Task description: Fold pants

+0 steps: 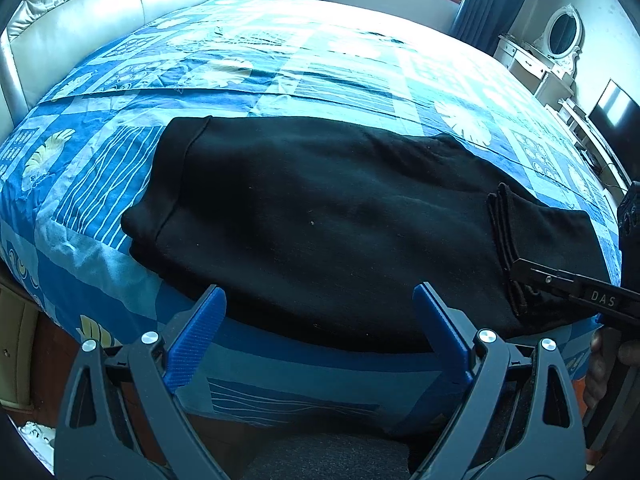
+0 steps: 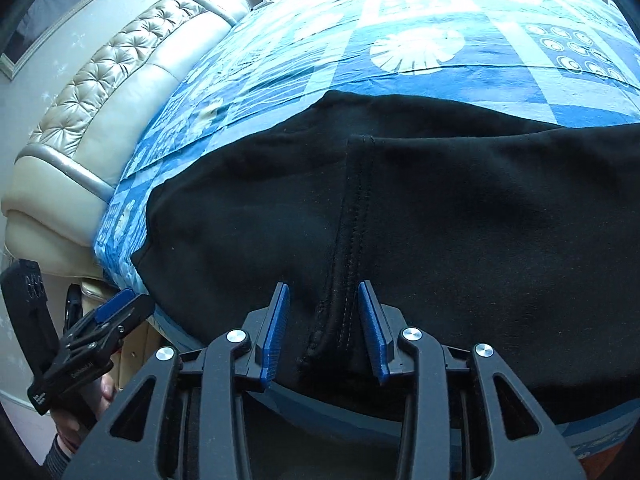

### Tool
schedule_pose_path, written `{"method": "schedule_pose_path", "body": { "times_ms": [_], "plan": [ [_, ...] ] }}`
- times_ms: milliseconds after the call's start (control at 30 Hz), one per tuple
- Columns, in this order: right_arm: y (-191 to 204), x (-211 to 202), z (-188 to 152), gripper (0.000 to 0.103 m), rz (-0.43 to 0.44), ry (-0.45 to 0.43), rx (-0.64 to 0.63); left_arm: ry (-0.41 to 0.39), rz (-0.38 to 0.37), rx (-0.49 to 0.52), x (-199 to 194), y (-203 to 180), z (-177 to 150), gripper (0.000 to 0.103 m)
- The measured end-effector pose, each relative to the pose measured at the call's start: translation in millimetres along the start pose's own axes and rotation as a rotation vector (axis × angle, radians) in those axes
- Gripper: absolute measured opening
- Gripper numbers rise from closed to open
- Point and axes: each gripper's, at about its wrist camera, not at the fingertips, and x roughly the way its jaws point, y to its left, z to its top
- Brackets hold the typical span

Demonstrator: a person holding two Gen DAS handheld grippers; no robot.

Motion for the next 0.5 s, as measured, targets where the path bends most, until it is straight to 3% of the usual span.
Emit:
{"method": "schedule_pose_path", "body": {
  "times_ms": [167, 267, 400, 500],
  "plan": [
    [-4, 9, -2, 0.049, 0.050, 0.005, 0.020, -0.009, -0.003, 0.012, -1, -2, -1, 0.094],
    [-1, -4, 1, 0.049, 0.091, 0.003, 0.009, -0.023, 0.006, 0.029, -1, -5, -3, 0.094],
    [-8, -49, 9, 0.049, 0.148, -0.069, -0.013, -0.034, 0.013, 0.041, -2, -6, -3, 0.094],
    [-38, -101, 19, 0.050, 0.159, -0.177, 0.024, -0.034, 0.007, 0.033, -2, -4, -2, 0.094]
  ]
}}
